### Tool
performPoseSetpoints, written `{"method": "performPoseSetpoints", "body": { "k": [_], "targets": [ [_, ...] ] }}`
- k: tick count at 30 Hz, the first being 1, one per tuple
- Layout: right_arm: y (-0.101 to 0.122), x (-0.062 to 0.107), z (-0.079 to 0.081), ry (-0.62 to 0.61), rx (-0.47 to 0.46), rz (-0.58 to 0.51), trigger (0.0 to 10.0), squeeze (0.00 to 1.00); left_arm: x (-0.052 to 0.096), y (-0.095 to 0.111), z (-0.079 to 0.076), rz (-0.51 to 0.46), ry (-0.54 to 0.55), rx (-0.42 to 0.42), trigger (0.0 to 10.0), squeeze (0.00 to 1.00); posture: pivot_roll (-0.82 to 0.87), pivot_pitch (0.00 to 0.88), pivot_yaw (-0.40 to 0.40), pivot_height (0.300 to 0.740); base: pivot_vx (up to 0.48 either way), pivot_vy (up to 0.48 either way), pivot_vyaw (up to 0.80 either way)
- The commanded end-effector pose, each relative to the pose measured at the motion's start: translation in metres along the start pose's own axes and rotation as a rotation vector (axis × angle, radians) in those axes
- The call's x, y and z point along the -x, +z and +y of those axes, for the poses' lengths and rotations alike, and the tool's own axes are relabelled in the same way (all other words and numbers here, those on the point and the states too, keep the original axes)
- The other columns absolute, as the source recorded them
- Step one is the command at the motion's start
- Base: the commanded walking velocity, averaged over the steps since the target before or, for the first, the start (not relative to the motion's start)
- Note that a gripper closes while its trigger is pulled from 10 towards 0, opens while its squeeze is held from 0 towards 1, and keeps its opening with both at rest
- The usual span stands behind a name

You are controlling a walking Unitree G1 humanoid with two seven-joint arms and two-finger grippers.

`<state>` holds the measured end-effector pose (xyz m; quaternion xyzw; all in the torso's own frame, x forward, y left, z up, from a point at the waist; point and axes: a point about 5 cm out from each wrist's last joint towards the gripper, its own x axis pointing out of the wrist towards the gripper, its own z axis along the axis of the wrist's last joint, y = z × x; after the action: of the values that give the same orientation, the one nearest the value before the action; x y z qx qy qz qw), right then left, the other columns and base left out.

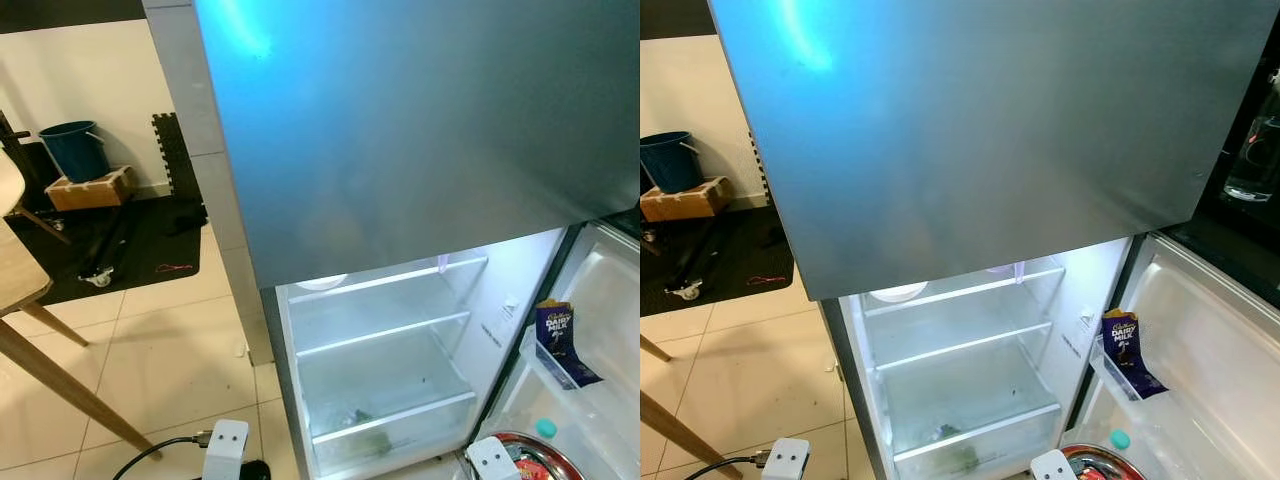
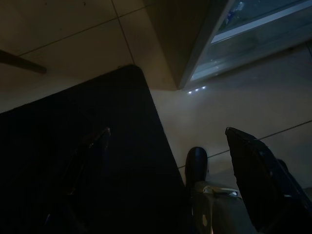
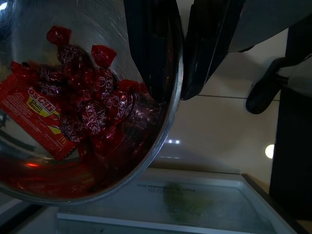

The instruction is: Restocking fridge

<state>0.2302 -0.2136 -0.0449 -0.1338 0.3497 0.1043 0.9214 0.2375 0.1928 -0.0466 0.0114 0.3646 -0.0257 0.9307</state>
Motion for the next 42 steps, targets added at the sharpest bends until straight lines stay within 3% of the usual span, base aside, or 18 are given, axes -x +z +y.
{"method": "performPoseSetpoints", "body": {
  "k": [1,5,13,18,42],
  "targets": [
    [-0.0017,0.0005,0.0000,-0.004,0.006,0.005,10.0,0.00,0.0009,-0.0031,0.0044,0.025,0.007,-0.017,10.0,0.00,-0.11,0.083,0.021,0.740,0.000,0.000,0.00],
    [-0.0019,0.0003,0.0011,0.001,0.006,0.007,10.0,0.00,0.0009,-0.0027,0.0050,0.025,0.007,-0.020,10.0,0.00,-0.11,0.085,0.023,0.740,0.000,0.000,0.00],
    [-0.0022,0.0002,0.0006,-0.003,0.006,0.011,10.0,0.00,0.0012,-0.0028,0.0062,0.025,0.011,-0.022,10.0,0.00,-0.11,0.088,0.027,0.740,0.000,0.000,0.80],
    [-0.0031,0.0009,-0.0052,-0.056,-0.057,0.012,10.0,0.00,0.0010,-0.0015,0.0065,0.024,0.011,-0.024,10.0,0.00,-0.11,0.092,0.036,0.740,0.000,0.000,0.00],
    [-0.0077,0.0022,-0.0065,-0.074,-0.095,0.025,10.0,0.00,-0.0008,0.0056,0.0070,0.019,0.020,0.000,10.0,0.00,-0.11,0.105,0.046,0.740,0.000,0.000,0.00]
  ]
}}
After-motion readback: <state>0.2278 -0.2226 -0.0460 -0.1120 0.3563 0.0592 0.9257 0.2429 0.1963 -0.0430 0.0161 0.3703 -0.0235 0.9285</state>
